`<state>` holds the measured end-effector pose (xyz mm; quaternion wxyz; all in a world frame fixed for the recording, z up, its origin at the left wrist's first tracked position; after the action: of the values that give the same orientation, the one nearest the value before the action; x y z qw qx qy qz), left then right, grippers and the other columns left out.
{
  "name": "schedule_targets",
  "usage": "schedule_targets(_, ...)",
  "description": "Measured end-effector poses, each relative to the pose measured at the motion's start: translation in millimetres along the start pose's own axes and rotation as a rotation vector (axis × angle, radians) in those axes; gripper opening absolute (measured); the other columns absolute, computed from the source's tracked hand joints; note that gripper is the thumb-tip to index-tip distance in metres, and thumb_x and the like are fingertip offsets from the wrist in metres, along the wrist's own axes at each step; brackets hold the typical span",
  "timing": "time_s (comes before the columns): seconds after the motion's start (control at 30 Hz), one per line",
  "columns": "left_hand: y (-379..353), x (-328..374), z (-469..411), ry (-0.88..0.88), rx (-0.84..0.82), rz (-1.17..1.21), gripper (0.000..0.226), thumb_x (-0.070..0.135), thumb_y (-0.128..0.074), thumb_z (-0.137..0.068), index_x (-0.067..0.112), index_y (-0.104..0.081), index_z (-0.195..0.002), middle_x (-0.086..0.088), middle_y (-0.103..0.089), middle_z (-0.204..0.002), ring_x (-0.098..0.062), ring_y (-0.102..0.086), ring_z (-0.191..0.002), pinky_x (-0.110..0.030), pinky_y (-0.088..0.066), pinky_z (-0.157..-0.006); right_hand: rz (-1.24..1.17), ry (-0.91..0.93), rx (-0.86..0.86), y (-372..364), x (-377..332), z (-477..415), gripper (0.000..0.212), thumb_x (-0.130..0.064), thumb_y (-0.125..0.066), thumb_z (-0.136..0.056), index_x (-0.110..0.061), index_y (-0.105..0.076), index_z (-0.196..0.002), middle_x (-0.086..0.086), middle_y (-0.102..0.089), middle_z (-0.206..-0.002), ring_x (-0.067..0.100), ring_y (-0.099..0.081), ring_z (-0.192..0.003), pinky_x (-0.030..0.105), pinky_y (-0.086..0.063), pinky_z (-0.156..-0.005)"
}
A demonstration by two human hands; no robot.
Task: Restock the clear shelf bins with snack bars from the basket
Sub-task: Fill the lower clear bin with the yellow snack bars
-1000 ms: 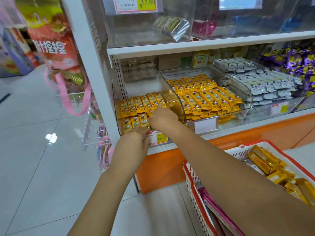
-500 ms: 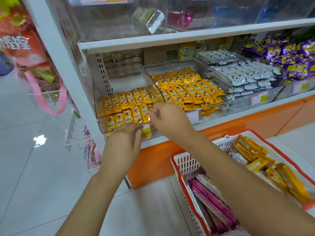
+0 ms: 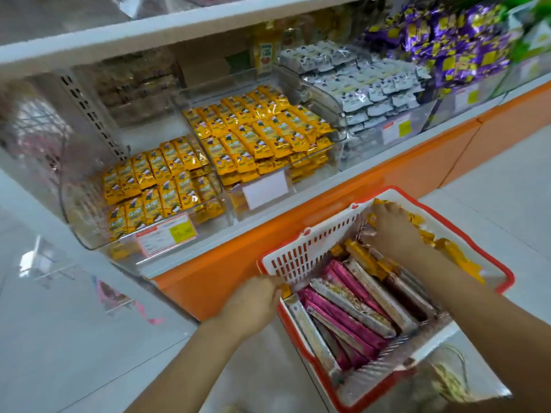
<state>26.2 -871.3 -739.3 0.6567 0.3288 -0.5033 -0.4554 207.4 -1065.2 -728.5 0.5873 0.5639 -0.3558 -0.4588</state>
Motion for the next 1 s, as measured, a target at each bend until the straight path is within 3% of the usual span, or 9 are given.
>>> schedule_targets(0.07, -10, -6, -10, 0.059, -0.065, 0.024, 0.031, 0.025, -0.042, -0.098, 0.017, -0.057, -0.124, -0.006, -0.060, -0.128, -0.022, -0.059, -0.111, -0.035, -0.048, -0.094, 0.083, -0.090, -0.072, -15, 33, -15, 0.083, -0.047, -0.067, -0.083, -0.005, -0.027, -0.142, 0.019, -0.037, -0.140, 0.035, -0.035, -0.130, 0.040, -0.030, -0.107)
schedule_targets(0.13, -16, -13, -20, 0.140, -0.097, 0.047, 0.031, 0.026, -0.043, -0.098, 0.015, -0.055, -0.125, -0.007, -0.059, -0.130, -0.022, -0.059, -0.110, -0.036, -0.049, -0.094, -0.026, -0.194, -0.105, -30, 62, -28, 0.100, -0.051, -0.073, -0.076, -0.009, -0.017, -0.148, 0.021, -0.034, -0.143, 0.039, -0.035, -0.130, 0.045, -0.032, -0.108)
schedule_targets(0.23, -21, -22, -32, 0.269, -0.146, 0.055, 0.037, 0.025, -0.043, -0.098, 0.012, -0.050, -0.132, -0.008, -0.054, -0.135, -0.023, -0.057, -0.114, -0.033, -0.048, -0.096, -0.148, -0.249, -0.172, -53, 81, -40, 0.108, -0.053, -0.073, -0.075, -0.019, -0.006, -0.152, 0.020, -0.029, -0.147, 0.043, -0.033, -0.131, 0.049, -0.034, -0.104)
schedule_targets(0.4, -27, -23, -48, 0.368, -0.189, -0.019, 0.034, 0.017, -0.045, -0.098, 0.007, -0.051, -0.130, -0.010, -0.056, -0.132, -0.024, -0.058, -0.110, -0.025, -0.045, -0.081, -0.146, -0.353, -0.032, -51, 94, -51, 0.091, -0.061, -0.064, -0.080, -0.010, -0.026, -0.145, 0.026, -0.038, -0.137, 0.044, -0.034, -0.126, 0.051, -0.036, -0.100)
schedule_targets(0.6, -23, -23, -56, 0.427, -0.221, -0.059, 0.026, 0.019, -0.042, -0.099, 0.006, -0.057, -0.117, -0.008, -0.061, -0.115, -0.020, -0.061, -0.092, -0.024, -0.048, -0.071, -0.183, -0.405, -0.075, -47, 102, -64, 0.062, -0.058, -0.055, -0.086, -0.003, -0.055, -0.114, 0.026, -0.055, -0.115, 0.039, -0.052, -0.107, 0.042, -0.046, -0.090)
schedule_targets(0.73, -17, -21, -54, 0.436, -0.216, -0.036, 0.022, 0.023, -0.043, -0.099, 0.008, -0.056, -0.109, -0.004, -0.057, -0.097, -0.016, -0.055, -0.079, -0.018, -0.037, -0.052, -0.310, -0.441, -0.213, -54, 94, -60, 0.071, -0.053, -0.062, -0.084, 0.002, -0.048, -0.127, 0.017, -0.062, -0.108, 0.029, -0.058, -0.095, 0.031, -0.044, -0.070)
schedule_targets(0.83, -13, -21, -51, 0.440, -0.212, 0.001, 0.028, 0.026, -0.045, -0.098, 0.008, -0.056, -0.118, -0.006, -0.061, -0.115, -0.017, -0.058, -0.086, -0.018, -0.041, -0.055, -0.467, -0.451, -0.266, -63, 84, -56, 0.067, -0.045, -0.066, -0.083, 0.001, -0.045, -0.127, 0.014, -0.061, -0.098, 0.020, -0.054, -0.071, 0.028, -0.039, -0.052)
schedule_targets(0.9, -12, -22, -46, 0.441, -0.212, 0.025, 0.031, 0.026, -0.045, -0.099, 0.008, -0.054, -0.122, -0.008, -0.060, -0.122, -0.017, -0.058, -0.090, -0.019, -0.041, -0.059, -0.544, -0.459, -0.268, -61, 80, -51, 0.057, -0.043, -0.067, -0.084, -0.005, -0.050, -0.123, 0.017, -0.064, -0.106, 0.022, -0.058, -0.077, 0.029, -0.042, -0.059)
schedule_targets(1.0, -9, -19, -37, 0.409, -0.201, 0.091, 0.037, 0.029, -0.047, -0.098, 0.009, -0.052, -0.129, -0.009, -0.056, -0.130, -0.021, -0.060, -0.104, -0.021, -0.045, -0.070, -0.706, -0.482, -0.232, -52, 74, -40, 0.080, -0.045, -0.068, -0.083, -0.002, -0.037, -0.143, 0.018, -0.053, -0.133, 0.031, -0.054, -0.113, 0.036, -0.044, -0.083)
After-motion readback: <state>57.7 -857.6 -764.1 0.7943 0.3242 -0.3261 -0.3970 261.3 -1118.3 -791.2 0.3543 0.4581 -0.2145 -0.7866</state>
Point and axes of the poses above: each hand's wrist, its own z-axis away from the middle knuckle, its own y-axis out of the back of the hand, x = y × z, the point moved 9 cm from there along -z, towards the middle knuckle
